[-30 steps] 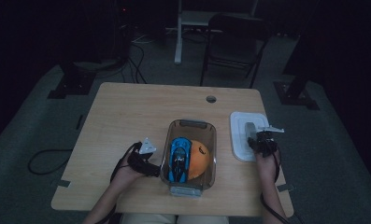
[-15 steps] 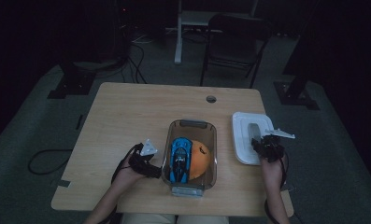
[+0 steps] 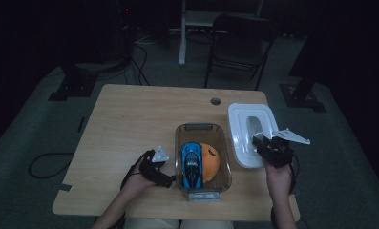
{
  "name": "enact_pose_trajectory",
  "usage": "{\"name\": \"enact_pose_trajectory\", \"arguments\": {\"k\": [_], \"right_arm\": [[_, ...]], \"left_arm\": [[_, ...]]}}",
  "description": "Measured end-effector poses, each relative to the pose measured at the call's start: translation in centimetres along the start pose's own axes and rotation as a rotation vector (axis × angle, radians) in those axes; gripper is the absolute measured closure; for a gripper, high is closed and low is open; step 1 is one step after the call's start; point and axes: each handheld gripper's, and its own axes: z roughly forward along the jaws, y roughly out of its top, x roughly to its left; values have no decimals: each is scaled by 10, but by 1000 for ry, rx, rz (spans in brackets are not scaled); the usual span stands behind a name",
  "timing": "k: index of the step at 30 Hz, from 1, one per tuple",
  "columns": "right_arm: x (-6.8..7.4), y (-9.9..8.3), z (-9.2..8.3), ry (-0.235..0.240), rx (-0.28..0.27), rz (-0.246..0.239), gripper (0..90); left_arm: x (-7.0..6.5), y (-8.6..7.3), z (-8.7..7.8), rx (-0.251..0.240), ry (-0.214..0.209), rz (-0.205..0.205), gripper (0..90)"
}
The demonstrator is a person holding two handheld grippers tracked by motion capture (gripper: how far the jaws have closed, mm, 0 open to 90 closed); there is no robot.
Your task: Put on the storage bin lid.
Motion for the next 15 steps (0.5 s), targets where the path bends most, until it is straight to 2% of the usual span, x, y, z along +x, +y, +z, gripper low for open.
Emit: {"name": "enact_pose_trajectory", "arguments": {"k": [4, 9, 15], "right_arm": [[17, 4, -9, 53, -21, -23, 674], [38, 7, -16, 107, -20, -59, 674], [56, 8, -23, 173, -29, -85, 674]], "left_arm": [[-6, 3, 5, 8, -10, 10, 15], [-15, 10, 12, 9, -24, 33, 14], [-27, 18, 22, 0, -47, 49, 15]]}}
